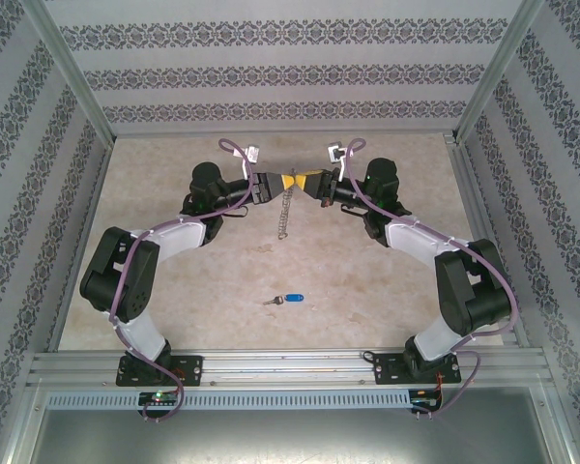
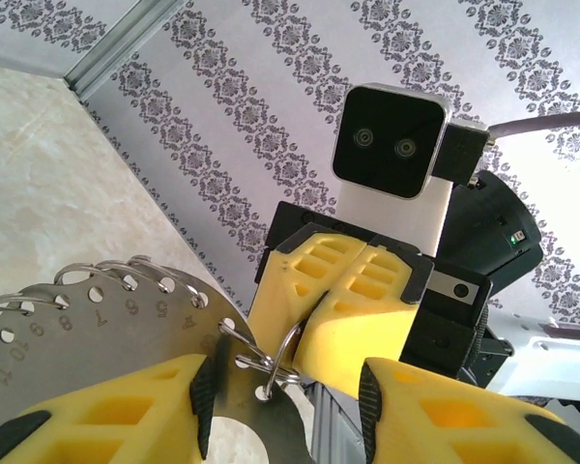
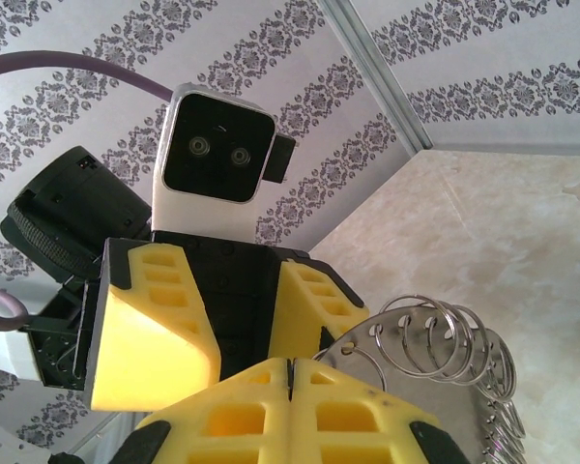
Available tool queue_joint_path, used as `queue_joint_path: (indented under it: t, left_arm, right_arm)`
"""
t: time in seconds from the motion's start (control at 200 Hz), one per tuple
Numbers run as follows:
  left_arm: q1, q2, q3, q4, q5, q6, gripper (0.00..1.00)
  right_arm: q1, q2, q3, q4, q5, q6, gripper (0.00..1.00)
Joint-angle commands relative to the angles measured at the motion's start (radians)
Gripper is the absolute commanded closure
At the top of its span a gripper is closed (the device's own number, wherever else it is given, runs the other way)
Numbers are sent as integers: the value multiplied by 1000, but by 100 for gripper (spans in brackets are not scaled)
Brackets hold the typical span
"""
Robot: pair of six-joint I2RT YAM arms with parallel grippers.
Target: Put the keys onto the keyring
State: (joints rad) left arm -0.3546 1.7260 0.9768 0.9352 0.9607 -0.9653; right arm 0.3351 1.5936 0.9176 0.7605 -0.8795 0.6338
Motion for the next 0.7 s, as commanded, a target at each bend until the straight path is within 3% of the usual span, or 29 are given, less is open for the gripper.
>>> queue_joint_path:
  t: [0.0,0.18,0.535,0.699]
  left_arm:
    - [-16,18,5,25,12,34,51]
    - [-16,18,1,8,27,49,49]
    - [-21,-22,4,-185,-2,193,49]
    - [-21,-72,-5,-302,-77,278,45]
  right_arm:
    - [-10,-11,-6,62,-2,7,100]
    - [-15,-16,-3,38,35,-6,100]
    - [-14,-6,12,-12,83,-9,100]
    - [-3,-25,4,-173,152,-82,100]
